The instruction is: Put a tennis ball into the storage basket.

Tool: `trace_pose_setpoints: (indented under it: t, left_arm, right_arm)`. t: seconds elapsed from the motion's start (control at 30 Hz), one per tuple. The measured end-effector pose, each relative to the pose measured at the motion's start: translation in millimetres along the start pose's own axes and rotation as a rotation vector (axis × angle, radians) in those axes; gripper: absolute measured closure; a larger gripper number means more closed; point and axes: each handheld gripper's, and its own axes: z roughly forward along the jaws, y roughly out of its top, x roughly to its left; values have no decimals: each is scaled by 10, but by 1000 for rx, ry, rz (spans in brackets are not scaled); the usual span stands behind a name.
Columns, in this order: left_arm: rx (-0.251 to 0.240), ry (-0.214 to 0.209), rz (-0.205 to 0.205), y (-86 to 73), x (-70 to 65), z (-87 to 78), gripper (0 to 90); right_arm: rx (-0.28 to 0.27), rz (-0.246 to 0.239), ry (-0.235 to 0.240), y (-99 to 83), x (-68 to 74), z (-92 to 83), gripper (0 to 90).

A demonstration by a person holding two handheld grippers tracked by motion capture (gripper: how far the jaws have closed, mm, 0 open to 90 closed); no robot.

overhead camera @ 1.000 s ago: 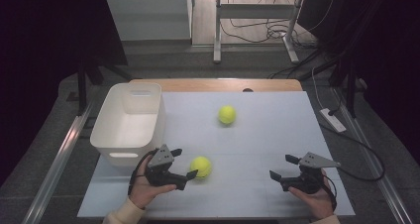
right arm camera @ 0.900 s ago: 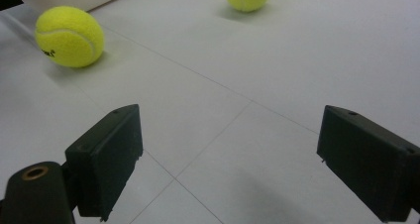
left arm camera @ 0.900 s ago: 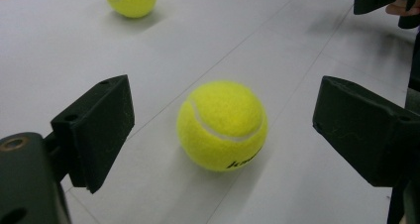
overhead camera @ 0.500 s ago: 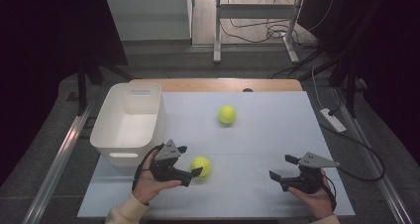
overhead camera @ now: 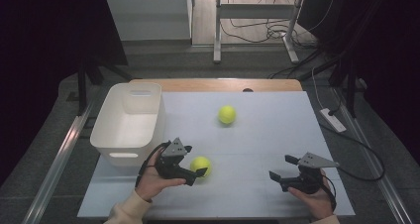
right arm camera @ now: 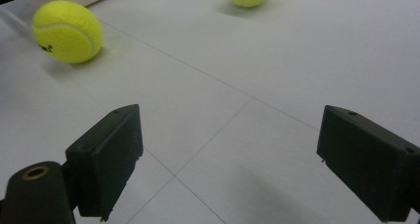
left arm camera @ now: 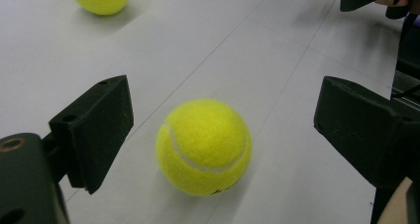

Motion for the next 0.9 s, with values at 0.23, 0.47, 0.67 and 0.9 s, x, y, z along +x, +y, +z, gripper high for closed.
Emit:
trace_pose_setpoints:
  t: [0.23, 0.47, 0.67, 0.9]
  left_arm:
    - [8, -12, 0, 40, 0, 20, 90]
    - [50, -12, 14, 61, -11, 90, 83]
    - [87, -8, 12, 83, 13, 170, 82]
    - [146, 13, 6, 94, 24, 256, 76]
  right_arm:
    - [5, -2, -2, 0, 1, 7, 104]
    - [5, -2, -6, 2, 0, 1, 105]
    - [10, -6, -12, 3, -1, 12, 105]
    - [14, -5, -14, 0, 0, 11, 106]
